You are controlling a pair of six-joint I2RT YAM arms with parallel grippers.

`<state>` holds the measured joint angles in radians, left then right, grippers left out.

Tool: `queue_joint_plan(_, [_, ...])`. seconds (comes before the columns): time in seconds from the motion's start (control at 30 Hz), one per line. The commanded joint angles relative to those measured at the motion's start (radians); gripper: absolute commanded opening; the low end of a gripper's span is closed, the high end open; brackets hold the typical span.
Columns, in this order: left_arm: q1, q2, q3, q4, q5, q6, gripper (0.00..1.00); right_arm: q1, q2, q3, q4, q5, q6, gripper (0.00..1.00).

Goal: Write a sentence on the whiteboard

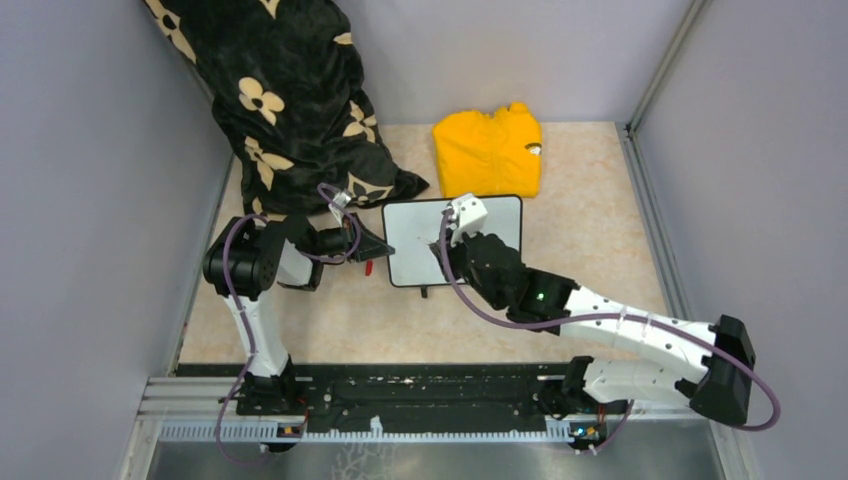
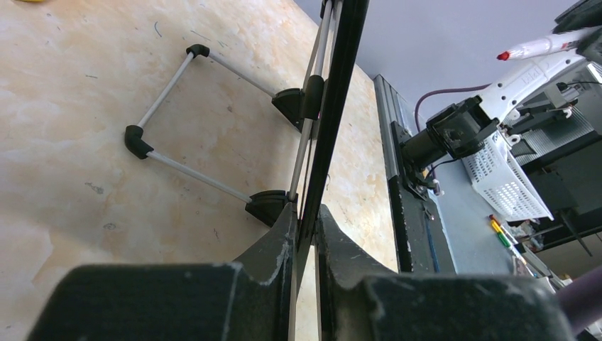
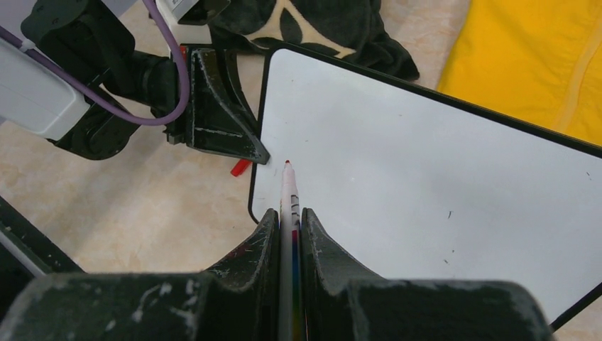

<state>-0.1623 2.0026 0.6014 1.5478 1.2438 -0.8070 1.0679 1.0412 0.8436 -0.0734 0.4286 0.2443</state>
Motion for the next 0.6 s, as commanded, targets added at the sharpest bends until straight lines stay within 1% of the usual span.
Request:
queue_joint_plan(0.0, [-0.006,0.002,0.008,0.243,0.005,0.004,0.1,0.064,0.082,0.102,0.035,0.208,-0.055,0.0])
queue_joint_plan(0.27, [-0.006,-0.001,0.007,0.243,0.001,0.007,0.0,0.088,0.212,0.17,0.043,0.321,-0.054,0.0])
queue_joint_plan(0.37, [-0.006,-0.002,0.006,0.244,0.001,0.008,0.0,0.093,0.246,0.187,0.056,0.346,-0.054,0.0])
queue_joint_plan(0.5, [-0.006,-0.003,0.005,0.244,0.0,0.006,0.0,0.095,0.274,0.202,0.066,0.339,-0.056,0.0])
queue_joint_plan(0.57, [-0.006,-0.005,0.006,0.244,0.001,0.005,0.0,0.095,0.287,0.206,0.097,0.339,-0.057,0.0])
